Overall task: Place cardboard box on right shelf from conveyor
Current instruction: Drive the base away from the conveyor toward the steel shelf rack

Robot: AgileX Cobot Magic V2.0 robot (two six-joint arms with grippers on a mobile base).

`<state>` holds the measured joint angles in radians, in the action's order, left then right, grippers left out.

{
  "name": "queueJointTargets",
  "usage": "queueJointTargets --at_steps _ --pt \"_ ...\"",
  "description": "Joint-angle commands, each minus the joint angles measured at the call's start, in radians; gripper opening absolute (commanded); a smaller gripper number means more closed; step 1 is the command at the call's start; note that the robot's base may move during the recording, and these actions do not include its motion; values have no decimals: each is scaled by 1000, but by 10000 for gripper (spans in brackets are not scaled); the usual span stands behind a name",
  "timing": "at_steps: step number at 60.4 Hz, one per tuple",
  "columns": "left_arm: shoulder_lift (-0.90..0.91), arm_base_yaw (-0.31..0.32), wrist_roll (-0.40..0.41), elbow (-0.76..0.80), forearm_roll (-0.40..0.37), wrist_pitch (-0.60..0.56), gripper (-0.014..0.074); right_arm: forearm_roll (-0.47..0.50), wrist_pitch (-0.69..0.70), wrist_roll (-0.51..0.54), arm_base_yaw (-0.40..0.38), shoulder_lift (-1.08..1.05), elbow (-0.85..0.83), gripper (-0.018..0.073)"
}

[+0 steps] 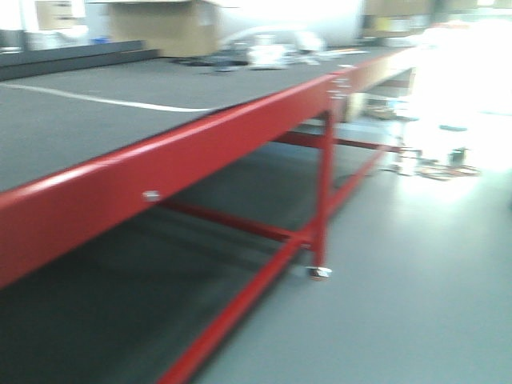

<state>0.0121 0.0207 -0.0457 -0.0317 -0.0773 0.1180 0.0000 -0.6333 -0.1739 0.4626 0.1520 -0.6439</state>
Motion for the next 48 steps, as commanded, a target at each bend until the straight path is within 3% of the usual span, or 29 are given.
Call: queueJointTargets --at_steps 1,48 --pt "15 0 0 -8 -6 -85 -116 0 99 11 -5 14 -26 127" --pt "15 0 0 -8 -6 -85 -116 0 99 11 -5 14 -26 127"
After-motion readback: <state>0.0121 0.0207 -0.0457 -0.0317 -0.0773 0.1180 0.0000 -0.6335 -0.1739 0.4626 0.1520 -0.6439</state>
